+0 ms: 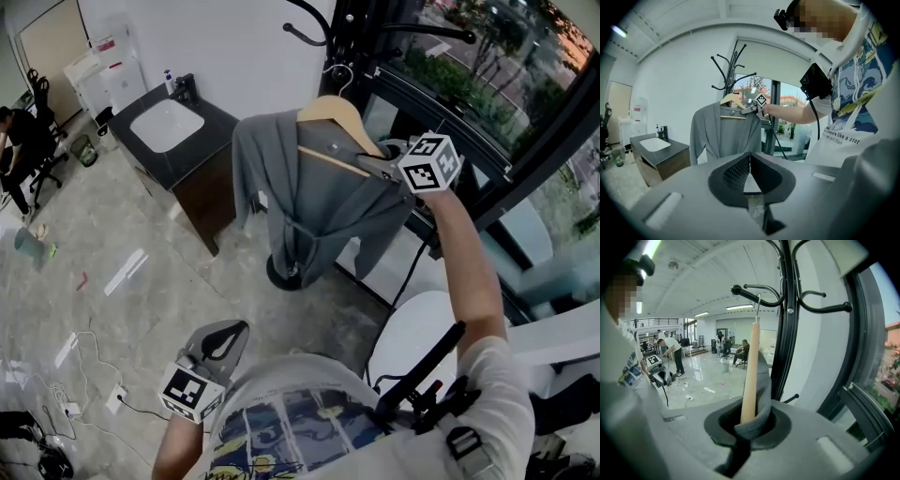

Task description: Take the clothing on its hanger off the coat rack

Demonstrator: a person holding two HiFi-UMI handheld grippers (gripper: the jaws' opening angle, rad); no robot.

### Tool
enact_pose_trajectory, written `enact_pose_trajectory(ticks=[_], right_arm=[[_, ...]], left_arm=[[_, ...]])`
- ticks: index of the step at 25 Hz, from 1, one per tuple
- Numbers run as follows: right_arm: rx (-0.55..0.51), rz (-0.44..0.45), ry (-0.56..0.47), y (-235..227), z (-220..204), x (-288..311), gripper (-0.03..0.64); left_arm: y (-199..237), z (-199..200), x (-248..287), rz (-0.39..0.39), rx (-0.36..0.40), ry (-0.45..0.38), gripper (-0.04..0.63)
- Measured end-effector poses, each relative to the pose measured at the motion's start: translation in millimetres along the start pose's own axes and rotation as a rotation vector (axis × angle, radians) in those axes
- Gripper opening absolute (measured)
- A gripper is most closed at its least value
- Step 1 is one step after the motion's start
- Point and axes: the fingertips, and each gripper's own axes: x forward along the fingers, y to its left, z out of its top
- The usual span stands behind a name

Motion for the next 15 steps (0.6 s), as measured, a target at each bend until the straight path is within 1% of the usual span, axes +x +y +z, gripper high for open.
enact_pose_trajectory(ticks=[6, 10, 15], right_arm=[[0.000, -0.040, -0.015, 8, 14, -26, 0.006], [-0.005, -0.060, -0.029, 22, 22, -40, 0.008], [-0.007, -0.087, -0.039, 50, 28, -57, 0.008]], left_arm=[[-4, -3, -17, -0.008, -0.001, -0.005, 0.012], [-3, -7, -33, -0.012, -0.004, -0.009, 0.012], [-9, -13, -52, -0.035, -0.006, 0.001, 0.012]])
